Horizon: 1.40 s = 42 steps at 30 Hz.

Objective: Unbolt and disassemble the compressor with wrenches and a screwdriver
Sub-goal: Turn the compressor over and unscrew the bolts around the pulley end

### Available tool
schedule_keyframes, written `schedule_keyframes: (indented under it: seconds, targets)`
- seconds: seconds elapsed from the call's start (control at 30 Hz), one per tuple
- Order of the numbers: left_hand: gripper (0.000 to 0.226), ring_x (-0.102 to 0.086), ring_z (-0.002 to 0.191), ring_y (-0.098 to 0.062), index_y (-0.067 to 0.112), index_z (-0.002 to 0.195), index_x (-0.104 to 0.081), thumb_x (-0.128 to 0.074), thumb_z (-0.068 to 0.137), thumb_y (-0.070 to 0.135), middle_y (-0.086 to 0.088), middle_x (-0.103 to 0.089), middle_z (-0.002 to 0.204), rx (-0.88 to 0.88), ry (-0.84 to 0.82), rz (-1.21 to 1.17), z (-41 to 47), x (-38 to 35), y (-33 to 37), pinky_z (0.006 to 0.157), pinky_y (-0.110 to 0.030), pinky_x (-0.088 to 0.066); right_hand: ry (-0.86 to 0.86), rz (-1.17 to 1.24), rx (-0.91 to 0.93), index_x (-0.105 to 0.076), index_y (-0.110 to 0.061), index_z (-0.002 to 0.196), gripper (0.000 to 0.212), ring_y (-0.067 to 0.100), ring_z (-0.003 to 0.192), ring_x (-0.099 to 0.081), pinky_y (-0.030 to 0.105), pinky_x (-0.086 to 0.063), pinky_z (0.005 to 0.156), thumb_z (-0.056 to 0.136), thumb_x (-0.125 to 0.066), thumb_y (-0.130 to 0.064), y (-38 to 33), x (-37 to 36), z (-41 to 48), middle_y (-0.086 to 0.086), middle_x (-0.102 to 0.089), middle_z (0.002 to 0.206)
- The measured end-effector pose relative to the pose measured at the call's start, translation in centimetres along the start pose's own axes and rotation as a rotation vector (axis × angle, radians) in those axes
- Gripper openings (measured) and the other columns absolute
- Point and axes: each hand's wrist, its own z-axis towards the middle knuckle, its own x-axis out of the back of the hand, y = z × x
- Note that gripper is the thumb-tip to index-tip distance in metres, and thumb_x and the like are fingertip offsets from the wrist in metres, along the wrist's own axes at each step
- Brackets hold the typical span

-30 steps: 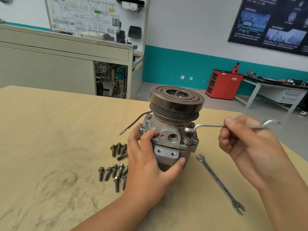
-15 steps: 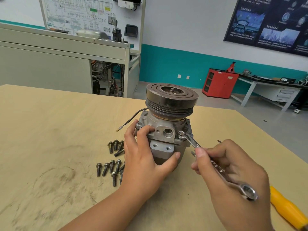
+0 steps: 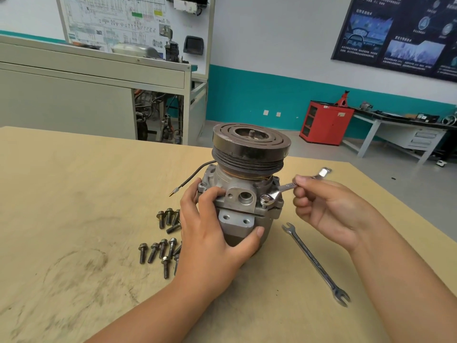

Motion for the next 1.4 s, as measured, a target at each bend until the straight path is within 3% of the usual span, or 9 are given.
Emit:
schedule_keyframes:
  seconds: [0.23,0.4,0.53,0.63,0.83,1.0,1.13,1.23,1.4]
  targets:
    - [0.064,-0.011,0.137,-0.002,0.059,0.106,-0.016,-0.055,0.057,0.069,0.022,-0.012,0.134,-0.019,0.010,-0.005,0.0,0.1,-0.1,0.103,-0.015,-0.018,0.248,0.112,0.103,-0.047,-0.013,0.072,0.035,0.007,0.038,-0.028,0.020,-0.024,0.040,0.103,-0.035,-0.025,-0.6,2.2,1.3,-0.005,-0.035,0.045]
    - [0.064,-0.012,0.137,-0.004,0.058,0.107,-0.016,-0.055,0.057,0.069,0.017,-0.013,0.137,-0.024,0.021,-0.002,0.0,0.0,-0.1,0.106,-0.022,-0.021,0.218,-1.262,-0.105,-0.052,-0.013,0.060,0.039,0.013,0.044,-0.036,0.027,-0.025,0.048,0.096,-0.047,-0.027,1.0,6.4,0.1,-0.002,-0.042,0.048]
    - [0.063,-0.009,0.134,0.004,0.058,0.107,-0.017,-0.055,0.057,0.069,0.020,-0.011,0.134,-0.021,0.020,-0.003,0.0,0.0,-0.2,0.103,-0.014,-0.017,0.162,-1.725,-0.276,-0.040,-0.015,0.065,0.041,0.015,0.060,-0.042,0.027,-0.028,0.052,0.098,-0.042,-0.039,3.5,7.9,0.0,-0.002,-0.045,0.066]
    - [0.062,-0.006,0.135,0.006,0.057,0.107,-0.019,-0.055,0.058,0.068,0.017,-0.012,0.135,-0.023,0.016,-0.006,0.0,0.0,-0.2,0.103,-0.008,-0.012,0.268,-1.743,-0.227,-0.040,-0.018,0.069,0.040,0.015,0.064,-0.045,0.026,-0.029,0.050,0.097,-0.041,-0.046,4.4,7.7,0.0,-0.003,-0.048,0.072]
    - [0.063,-0.009,0.140,-0.003,0.058,0.107,-0.017,-0.056,0.058,0.067,0.012,-0.015,0.139,-0.024,0.016,-0.005,0.1,0.0,-0.2,0.106,-0.018,-0.019,0.391,-1.848,-0.134,-0.041,-0.020,0.078,0.030,0.021,0.076,-0.048,0.024,-0.025,0.047,0.098,-0.041,-0.042,3.8,6.1,-1.3,-0.004,-0.042,0.075]
    - [0.063,-0.007,0.137,0.002,0.058,0.108,-0.018,-0.056,0.059,0.068,0.009,-0.016,0.140,-0.019,0.018,-0.001,0.0,-0.1,-0.2,0.104,-0.011,-0.015,0.133,-1.773,-0.111,-0.058,-0.011,0.080,0.032,0.020,0.071,-0.053,0.027,-0.032,0.052,0.088,-0.061,-0.042,3.4,4.2,-2.7,0.004,-0.059,0.082]
    - [0.060,-0.011,0.139,-0.004,0.070,0.101,-0.014,-0.056,0.058,0.069,0.014,-0.013,0.139,-0.011,0.000,0.003,0.0,0.0,0.1,0.107,-0.020,-0.021,0.066,-2.009,-0.122,-0.031,-0.014,0.063,0.037,0.013,0.056,-0.038,0.023,-0.025,0.045,0.092,-0.054,-0.013,4.2,3.0,-2.6,0.001,-0.043,0.073]
    - [0.062,-0.012,0.139,-0.005,0.062,0.105,-0.016,-0.056,0.058,0.069,0.015,-0.013,0.139,-0.006,0.006,0.009,0.0,0.1,0.1,0.106,-0.018,-0.020,0.082,-2.065,-0.104,-0.029,-0.014,0.066,0.032,0.016,0.067,-0.041,0.024,-0.030,0.052,0.088,-0.046,0.001,4.8,2.1,-2.3,-0.001,-0.034,0.069]
    - [0.063,-0.009,0.131,0.006,0.059,0.106,-0.016,-0.055,0.058,0.070,0.013,-0.014,0.141,0.015,0.000,0.001,0.0,0.0,0.0,0.098,-0.004,-0.012,0.076,-1.834,-0.173,-0.031,-0.014,0.060,0.032,0.013,0.050,-0.031,0.024,-0.021,0.042,0.082,-0.055,-0.016,4.7,2.7,-1.2,-0.001,-0.034,0.061]
